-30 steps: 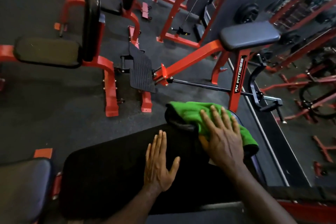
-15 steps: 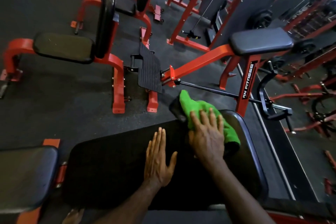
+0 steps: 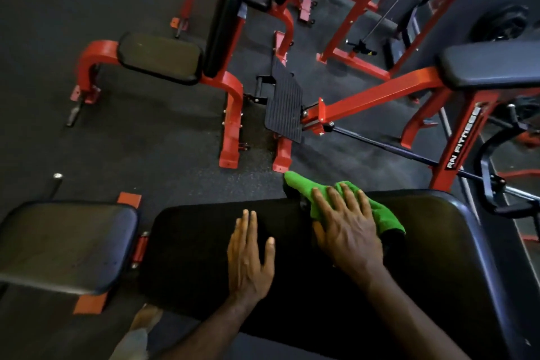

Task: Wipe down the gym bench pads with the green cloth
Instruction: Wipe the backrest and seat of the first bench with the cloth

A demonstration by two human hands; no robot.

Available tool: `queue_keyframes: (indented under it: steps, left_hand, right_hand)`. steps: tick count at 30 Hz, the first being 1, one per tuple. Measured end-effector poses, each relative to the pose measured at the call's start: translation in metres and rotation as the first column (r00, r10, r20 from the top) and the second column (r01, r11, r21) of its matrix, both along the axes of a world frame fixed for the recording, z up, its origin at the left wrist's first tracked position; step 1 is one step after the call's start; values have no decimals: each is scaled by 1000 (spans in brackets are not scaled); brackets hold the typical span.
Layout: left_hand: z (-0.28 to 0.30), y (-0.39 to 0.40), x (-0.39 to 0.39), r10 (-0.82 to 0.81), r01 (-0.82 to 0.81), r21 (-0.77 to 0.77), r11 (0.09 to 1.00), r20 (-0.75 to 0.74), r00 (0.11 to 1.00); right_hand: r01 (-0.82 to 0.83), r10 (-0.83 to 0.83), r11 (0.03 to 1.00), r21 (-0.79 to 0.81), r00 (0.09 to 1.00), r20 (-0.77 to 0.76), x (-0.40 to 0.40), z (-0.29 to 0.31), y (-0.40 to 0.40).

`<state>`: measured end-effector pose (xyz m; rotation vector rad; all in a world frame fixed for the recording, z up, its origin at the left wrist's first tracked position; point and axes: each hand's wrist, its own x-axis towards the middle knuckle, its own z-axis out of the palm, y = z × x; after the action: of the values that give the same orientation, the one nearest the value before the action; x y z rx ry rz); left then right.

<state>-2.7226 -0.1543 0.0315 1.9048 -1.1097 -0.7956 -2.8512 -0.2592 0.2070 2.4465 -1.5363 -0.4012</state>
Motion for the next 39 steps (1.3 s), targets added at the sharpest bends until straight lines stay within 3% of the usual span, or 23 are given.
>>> queue_keyframes:
  steps: [5, 7, 11, 13, 18, 23, 25, 27, 29, 32, 39]
  left_hand:
    - [-31, 2, 20, -51, 56, 112, 992, -47, 998]
    - [-32, 1, 18, -42, 45, 116, 992, -34, 999]
    - [-35, 5, 18, -5, 7, 106, 994, -22, 1000]
    - [-35, 2, 19, 1, 2, 91, 996, -34, 999]
    - [-37, 4, 17, -18, 24, 90, 996, -61, 998]
    - [-39, 5, 15, 41, -37, 53, 998, -62, 997]
    - [-37, 6, 15, 23, -18, 72, 997, -65, 998]
    - [-36, 5, 16, -2, 10, 109, 994, -70, 998]
    - [-37, 4, 16, -18, 25, 117, 993, -62, 998]
    - [-39, 5, 16, -6, 12, 93, 996, -56, 998]
    - [-40, 6, 16, -9, 15, 76, 997, -86, 996]
  right_hand:
    - [124, -119, 984, -130, 992, 48, 26, -14, -18]
    - [120, -118, 990, -78, 993, 28, 42, -28, -17]
    - [-147, 152, 975, 164, 988, -18, 49, -50, -6]
    - [-196, 206, 963, 183, 978, -38, 42, -44, -17]
    - [132, -132, 991, -17, 991, -17, 63, -50, -13]
    - [-202, 196, 971, 128, 979, 53, 55, -67, 21]
    - [-119, 111, 991, 65, 987, 113, 44, -47, 5]
    - [112, -108, 994, -16, 979, 175, 38, -26, -9]
    - [239, -229, 970, -49, 961, 155, 45, -24, -3]
    - [191, -195, 981, 44, 973, 123, 63, -46, 39]
    - [209, -206, 973, -97, 978, 44, 53, -9, -4]
